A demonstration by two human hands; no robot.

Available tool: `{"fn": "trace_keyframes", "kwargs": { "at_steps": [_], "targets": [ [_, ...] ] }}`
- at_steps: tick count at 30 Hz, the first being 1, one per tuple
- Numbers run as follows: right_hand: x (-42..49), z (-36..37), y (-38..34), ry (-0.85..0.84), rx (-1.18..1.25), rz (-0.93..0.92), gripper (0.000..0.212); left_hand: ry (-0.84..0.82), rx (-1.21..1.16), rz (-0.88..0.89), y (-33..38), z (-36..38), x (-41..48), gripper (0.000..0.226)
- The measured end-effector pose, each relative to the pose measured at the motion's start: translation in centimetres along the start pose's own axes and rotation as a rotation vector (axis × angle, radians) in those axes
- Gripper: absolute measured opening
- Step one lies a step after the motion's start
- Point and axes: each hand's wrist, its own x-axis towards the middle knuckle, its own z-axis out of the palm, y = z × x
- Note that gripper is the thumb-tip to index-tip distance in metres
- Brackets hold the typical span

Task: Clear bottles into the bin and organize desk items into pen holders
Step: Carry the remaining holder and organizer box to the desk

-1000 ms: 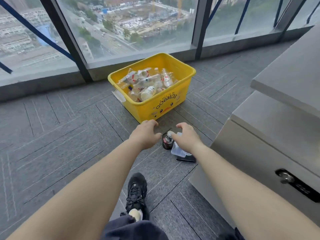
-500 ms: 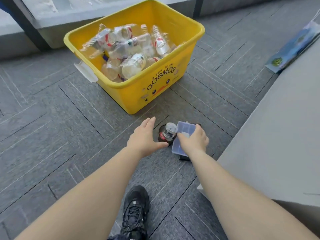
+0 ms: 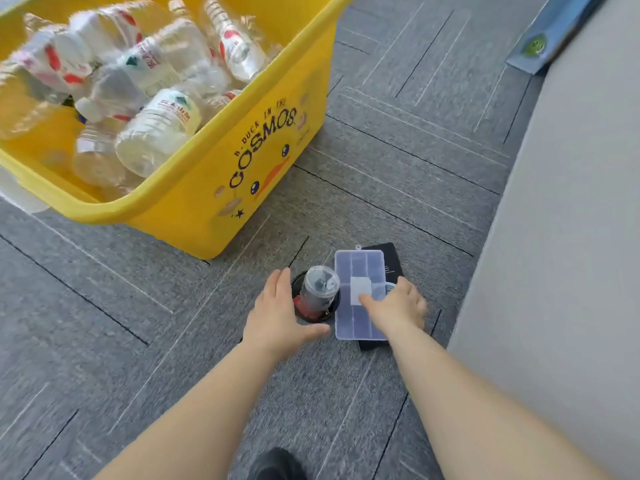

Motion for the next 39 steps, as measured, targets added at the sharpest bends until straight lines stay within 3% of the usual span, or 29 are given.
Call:
{"fn": "trace_keyframes", "kwargs": {
  "at_steps": [5,10,14,28,33,35,39],
  "targets": [
    [2.9,1.3,1.8,0.016,0.035,0.068,0.106,-0.012,0.021,0.043,-0.1,2.0,3.8,0.122],
    [4.6,1.6,3.7,-0.113,-0.041,0.106,0.132,-0.005,-0.050,0.060,-0.8,3.7,4.7,0.119],
    [4.5,2.4,3.8,-0.186,-0.029,0.089,0.135,0.030,-0.080,0.039,-0.8,4.2,4.9,0.113],
    [3.8,2.1,3.5,-0.118,-0.042,0.158,0.137,-0.005,-0.083,0.020,-0.4,3.8,4.9,0.108],
    [4.0,1.6,3.6,-0.177,0.347,0.261,0.152,-0.002,-0.086,0.015,-0.3,3.9,4.8,0.111],
    [3.8,1.2,3.8,-0.231,0.426,0.281,0.146,-0.003,-0.090,0.012,-0.4,3.9,4.9,0.111],
    [3.2,1.3,4.4,-0.268,0.523,0.275,0.106,0.000,-0.097,0.009,-0.4,3.9,4.8,0.110]
  ]
}}
